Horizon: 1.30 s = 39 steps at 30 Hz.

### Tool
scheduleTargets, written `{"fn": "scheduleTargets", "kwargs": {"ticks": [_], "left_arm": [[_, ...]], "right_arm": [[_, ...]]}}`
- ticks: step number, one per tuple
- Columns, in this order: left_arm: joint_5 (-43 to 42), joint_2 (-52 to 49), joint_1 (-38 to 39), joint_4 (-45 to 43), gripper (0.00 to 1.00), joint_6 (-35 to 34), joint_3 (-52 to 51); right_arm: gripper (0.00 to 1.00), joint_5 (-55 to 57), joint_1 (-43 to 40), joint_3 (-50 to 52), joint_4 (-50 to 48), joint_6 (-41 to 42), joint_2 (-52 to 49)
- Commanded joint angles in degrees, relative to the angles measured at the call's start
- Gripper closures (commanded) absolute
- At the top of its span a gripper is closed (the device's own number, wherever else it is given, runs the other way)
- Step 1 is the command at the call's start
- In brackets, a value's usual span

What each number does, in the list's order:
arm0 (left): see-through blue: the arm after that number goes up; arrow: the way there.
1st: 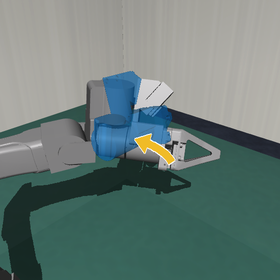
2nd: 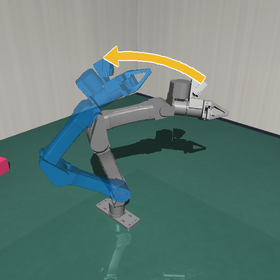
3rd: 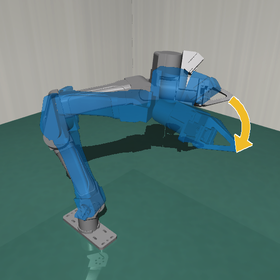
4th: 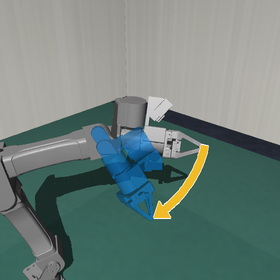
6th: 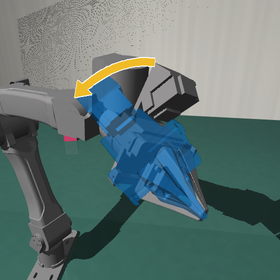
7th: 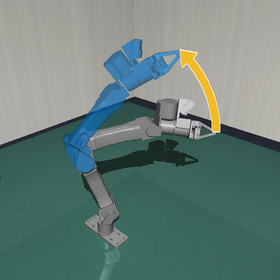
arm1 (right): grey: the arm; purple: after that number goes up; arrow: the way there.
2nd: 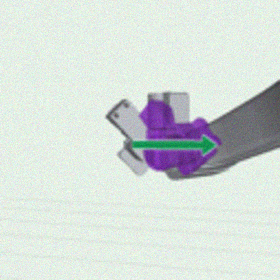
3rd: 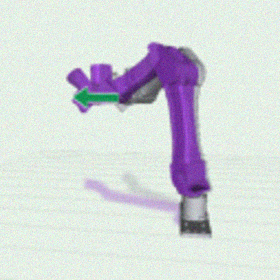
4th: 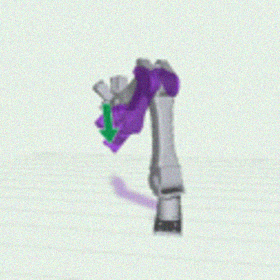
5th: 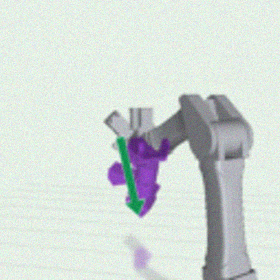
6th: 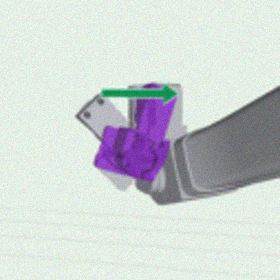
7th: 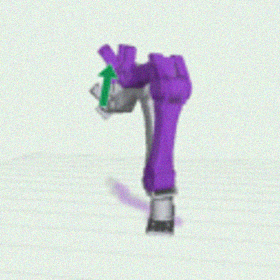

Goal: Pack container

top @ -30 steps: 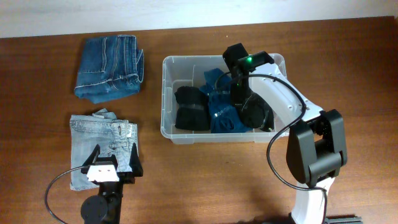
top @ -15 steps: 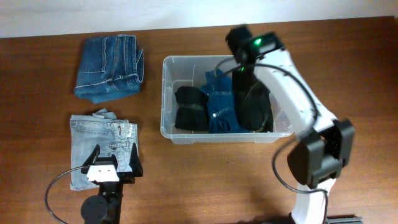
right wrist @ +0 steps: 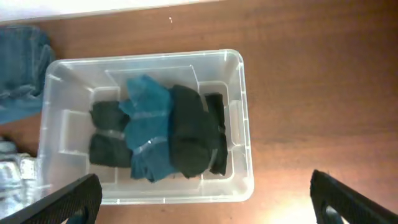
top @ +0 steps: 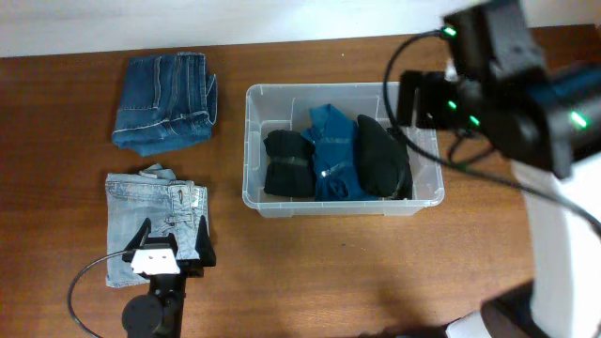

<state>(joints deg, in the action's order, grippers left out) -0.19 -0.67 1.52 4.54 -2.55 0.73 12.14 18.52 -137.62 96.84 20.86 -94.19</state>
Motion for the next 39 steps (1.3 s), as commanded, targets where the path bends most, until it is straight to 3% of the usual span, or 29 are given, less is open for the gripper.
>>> {"fn": "scheduleTargets", "kwargs": {"ticks": [1,6,12,26,31,36,39], "left_arm": [[0.0,0.3,0.2,0.2,0.01,1.1,-0.2],[0.0,0.3,0.2,0.2,0.01,1.1,-0.2],[0.0,0.3,0.2,0.2,0.01,1.1,-0.2],[0.0,0.3,0.2,0.2,0.01,1.1,-0.2],[0.0,0.3,0.2,0.2,0.01,1.1,-0.2],[0.0,0.3,0.2,0.2,0.01,1.1,-0.2],[0.0,0.3,0.2,0.2,0.01,1.1,-0.2]], "right_arm": [[0.02,0.4,-0.3,6.5,0.5,-1.0,11.0],[0.01,12.3,-0.3,21.1,0.5,5.3,28.7],[0.02,20.8,-0.3,31.0,0.5,10.4,43.5],[0.02,31.3,-0.2,49.1,-0.5,26.8,59.3],[0.01,33.5,-0.2,56.8,-6.8,22.1,60.3],[0.02,31.1,-0.2,62.5,-21.0,9.1,60.3],[0.01,23.1,-0.2,65.9,-33.7,-4.9,60.1]]}}
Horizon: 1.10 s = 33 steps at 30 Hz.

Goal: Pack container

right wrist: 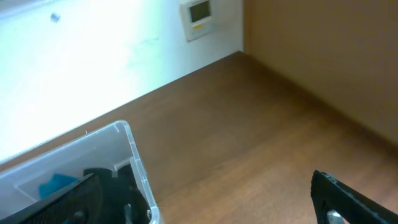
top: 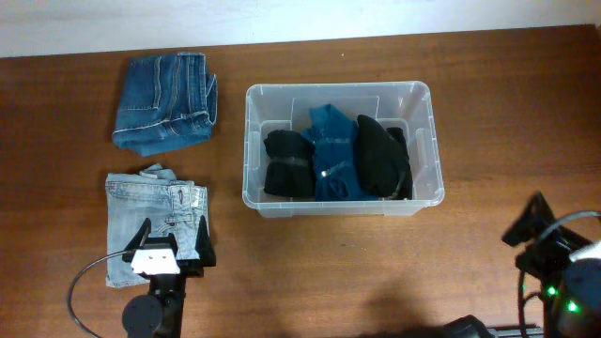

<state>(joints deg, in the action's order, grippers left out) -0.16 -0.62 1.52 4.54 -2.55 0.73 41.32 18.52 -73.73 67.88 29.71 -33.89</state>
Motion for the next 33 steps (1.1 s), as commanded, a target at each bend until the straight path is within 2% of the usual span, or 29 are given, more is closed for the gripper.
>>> {"fn": "scheduleTargets", "kwargs": {"ticks": [1,8,13,15,18,23,27,31,33], "left_arm": [[0.0,0.3,0.2,0.2,0.01,1.1,-0.2],[0.0,0.3,0.2,0.2,0.01,1.1,-0.2],[0.0,0.3,0.2,0.2,0.01,1.1,-0.2],[0.0,0.3,0.2,0.2,0.01,1.1,-0.2],[0.0,0.3,0.2,0.2,0.01,1.1,-0.2],[0.0,0.3,0.2,0.2,0.01,1.1,-0.2],[0.0,0.3,0.2,0.2,0.01,1.1,-0.2],[0.0,0.3,0.2,0.2,0.01,1.1,-0.2],[0.0,0.3,0.2,0.2,0.01,1.1,-0.2]], "right_arm": [[0.01,-7.7,-0.2,2.1,-5.6,-15.0,-0.6],[0.01,-20.1,-0.2,1.8,-7.2,-21.8,-6.2],[0.01,-26.8,-0.4,-2.1,-6.0,-22.5,-15.6],[0.01,-31.1,-2.3,-5.8,-2.6,-24.8,-22.1],[0.01,-36.6,-6.4,-7.1,-0.8,-27.4,-26.6],[0.01,-53.9,-20.8,-7.1,0.0,-35.8,-30.1],[0.01,-68.0,-38.1,-7.1,1.2,-42.6,-30.4],[0.01,-72.5,-51.1,-7.1,3.8,-44.8,-30.8],[0.01,-73.5,-54.2,-7.1,4.9,-45.9,-30.9]]}}
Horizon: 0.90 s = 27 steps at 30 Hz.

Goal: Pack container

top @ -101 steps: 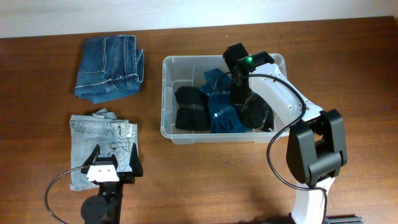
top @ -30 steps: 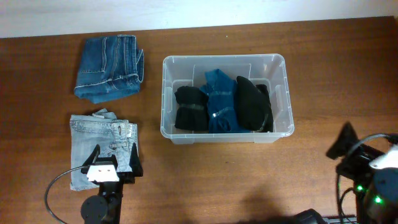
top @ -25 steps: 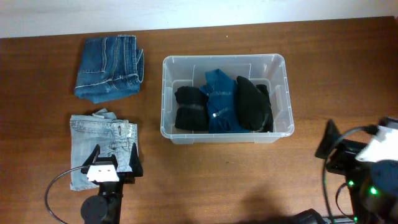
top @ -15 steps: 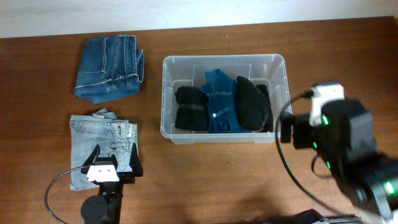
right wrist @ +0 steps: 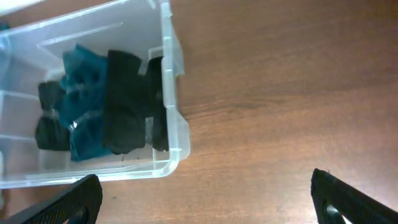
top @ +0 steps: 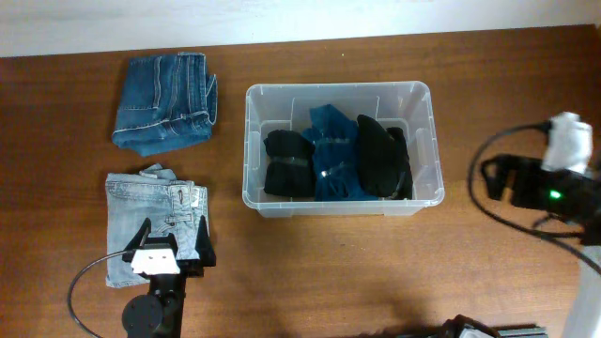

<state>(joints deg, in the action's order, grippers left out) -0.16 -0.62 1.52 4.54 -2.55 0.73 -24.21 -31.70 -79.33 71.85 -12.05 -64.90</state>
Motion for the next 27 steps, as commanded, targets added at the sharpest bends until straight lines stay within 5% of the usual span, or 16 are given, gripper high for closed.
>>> {"fn": "scheduleTargets", "kwargs": {"ticks": [1,21,27], "left_arm": [[0.0,0.3,0.2,0.2,0.01,1.1,-0.2],[0.0,0.3,0.2,0.2,0.01,1.1,-0.2],[0.0,0.3,0.2,0.2,0.01,1.1,-0.2]], "right_arm": [[0.01,-8.0,-4.5,-1.5,1.3,-4.2,0.2],[0.02,-1.0,-4.3,-0.9,9.6,-1.0,22.0],[0.01,-11.8,-0.8,-0.9,10.2,-1.7,20.9]]}}
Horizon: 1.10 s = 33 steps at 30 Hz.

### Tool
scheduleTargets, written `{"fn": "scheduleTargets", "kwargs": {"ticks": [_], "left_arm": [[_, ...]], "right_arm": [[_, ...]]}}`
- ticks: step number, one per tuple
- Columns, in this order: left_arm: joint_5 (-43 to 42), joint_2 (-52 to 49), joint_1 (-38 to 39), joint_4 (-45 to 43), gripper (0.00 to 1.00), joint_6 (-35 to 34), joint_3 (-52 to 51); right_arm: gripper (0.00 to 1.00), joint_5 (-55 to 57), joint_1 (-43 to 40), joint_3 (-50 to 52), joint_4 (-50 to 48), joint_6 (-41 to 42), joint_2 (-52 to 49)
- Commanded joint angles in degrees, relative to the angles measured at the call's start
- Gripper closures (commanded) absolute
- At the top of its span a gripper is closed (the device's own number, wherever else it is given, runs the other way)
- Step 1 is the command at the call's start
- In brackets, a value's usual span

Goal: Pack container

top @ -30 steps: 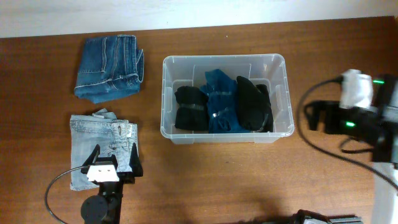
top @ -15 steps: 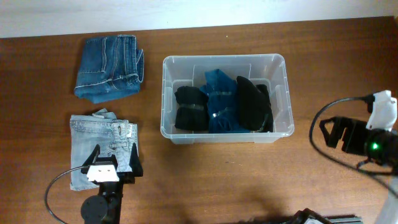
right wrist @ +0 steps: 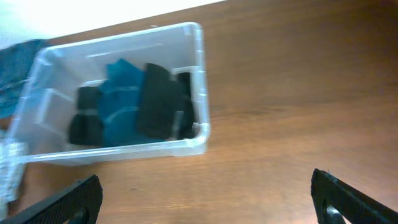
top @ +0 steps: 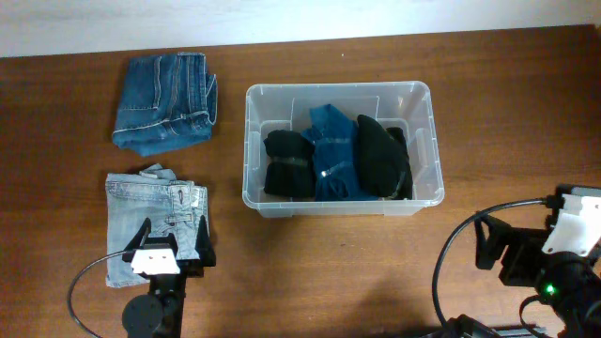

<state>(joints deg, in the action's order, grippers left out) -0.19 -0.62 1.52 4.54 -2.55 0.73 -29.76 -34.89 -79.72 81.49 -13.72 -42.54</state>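
Note:
A clear plastic container point(top: 422, 141) stands mid-table, holding a black garment point(top: 286, 164), a blue one point(top: 333, 155) and another black one point(top: 380, 155) side by side. The right wrist view shows the same container point(right wrist: 199, 134) at upper left. Folded dark blue jeans point(top: 164, 113) lie at the back left, folded light jeans point(top: 150, 221) in front of them. My left gripper point(top: 172, 242) is open over the light jeans' near edge. My right gripper point(right wrist: 208, 202) is open and empty above bare table, front right of the container point(top: 498, 249).
The brown wooden table point(top: 329, 272) runs to a white wall at the back. Black cables loop by both arm bases point(top: 451, 272).
My right arm has moved from beside the container's right side to the table's front right corner. The container now sits farther off in its wrist view. The left arm and the clothes are unchanged.
My right gripper was open above the container's back right, looking down at the packed clothes. Then it was low at the front right, facing the wall. Then it hung right of the container, and now it is front right again. Both jeans stayed on the table.

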Motion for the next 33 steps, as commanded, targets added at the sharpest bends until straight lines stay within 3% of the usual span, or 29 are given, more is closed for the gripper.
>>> {"fn": "scheduleTargets", "kwargs": {"ticks": [1,6,18,20,25,33], "left_arm": [[0.0,0.3,0.2,0.2,0.01,1.1,-0.2],[0.0,0.3,0.2,0.2,0.01,1.1,-0.2],[0.0,0.3,0.2,0.2,0.01,1.1,-0.2],[0.0,0.3,0.2,0.2,0.01,1.1,-0.2],[0.0,0.3,0.2,0.2,0.01,1.1,-0.2],[0.0,0.3,0.2,0.2,0.01,1.1,-0.2]], "right_arm": [[0.01,-6.8,3.6,-0.5,1.5,-1.3,-2.1],[0.02,-8.4,12.5,-0.6,7.0,-7.1,-3.3],[0.02,-0.4,27.8,-2.7,13.7,-9.0,-0.8],[0.02,2.9,28.6,-2.8,13.6,-7.5,-0.5],[0.02,21.8,28.5,-2.8,7.6,6.8,-0.1],[0.02,26.6,28.5,-2.8,2.1,8.9,-0.1]]}}
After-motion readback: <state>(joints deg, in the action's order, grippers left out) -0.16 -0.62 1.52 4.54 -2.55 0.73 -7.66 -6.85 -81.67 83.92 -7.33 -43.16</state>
